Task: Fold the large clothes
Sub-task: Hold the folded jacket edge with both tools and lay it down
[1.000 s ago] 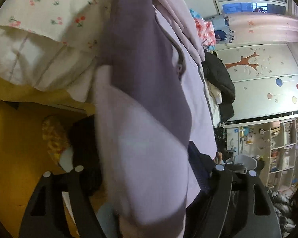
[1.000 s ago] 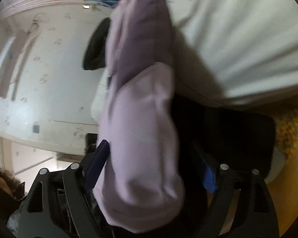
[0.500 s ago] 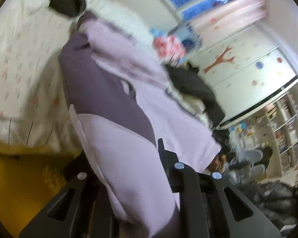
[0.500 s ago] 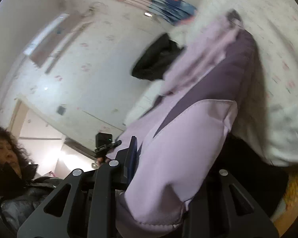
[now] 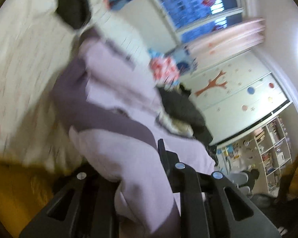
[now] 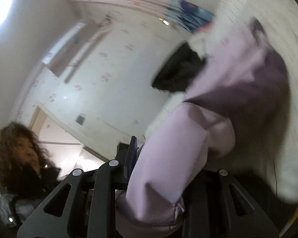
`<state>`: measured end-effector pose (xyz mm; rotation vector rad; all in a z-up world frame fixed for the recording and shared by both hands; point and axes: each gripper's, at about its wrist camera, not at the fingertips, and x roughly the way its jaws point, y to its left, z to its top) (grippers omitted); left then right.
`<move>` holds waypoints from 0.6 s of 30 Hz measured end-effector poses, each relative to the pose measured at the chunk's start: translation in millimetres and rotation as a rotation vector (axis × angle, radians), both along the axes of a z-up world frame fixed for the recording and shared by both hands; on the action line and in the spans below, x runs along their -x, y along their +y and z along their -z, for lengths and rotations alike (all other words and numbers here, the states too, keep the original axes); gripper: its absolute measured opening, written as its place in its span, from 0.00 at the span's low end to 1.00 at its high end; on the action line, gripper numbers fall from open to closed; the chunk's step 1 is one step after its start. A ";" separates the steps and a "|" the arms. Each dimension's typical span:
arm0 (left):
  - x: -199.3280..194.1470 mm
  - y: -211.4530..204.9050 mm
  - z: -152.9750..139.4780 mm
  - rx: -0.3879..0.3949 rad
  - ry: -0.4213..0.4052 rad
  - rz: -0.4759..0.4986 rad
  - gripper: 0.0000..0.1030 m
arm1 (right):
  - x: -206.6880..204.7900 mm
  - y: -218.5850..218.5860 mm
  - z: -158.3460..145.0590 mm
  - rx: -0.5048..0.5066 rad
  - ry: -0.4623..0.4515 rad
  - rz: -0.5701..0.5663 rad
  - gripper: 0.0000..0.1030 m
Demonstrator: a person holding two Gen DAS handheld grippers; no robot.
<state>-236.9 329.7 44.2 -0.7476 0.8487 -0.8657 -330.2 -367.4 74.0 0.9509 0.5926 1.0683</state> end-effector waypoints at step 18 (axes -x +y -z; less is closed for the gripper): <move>-279.5 -66.2 -59.1 -0.016 -0.022 -0.289 0.17 | -297.5 -10.6 -49.8 0.091 0.142 0.358 0.24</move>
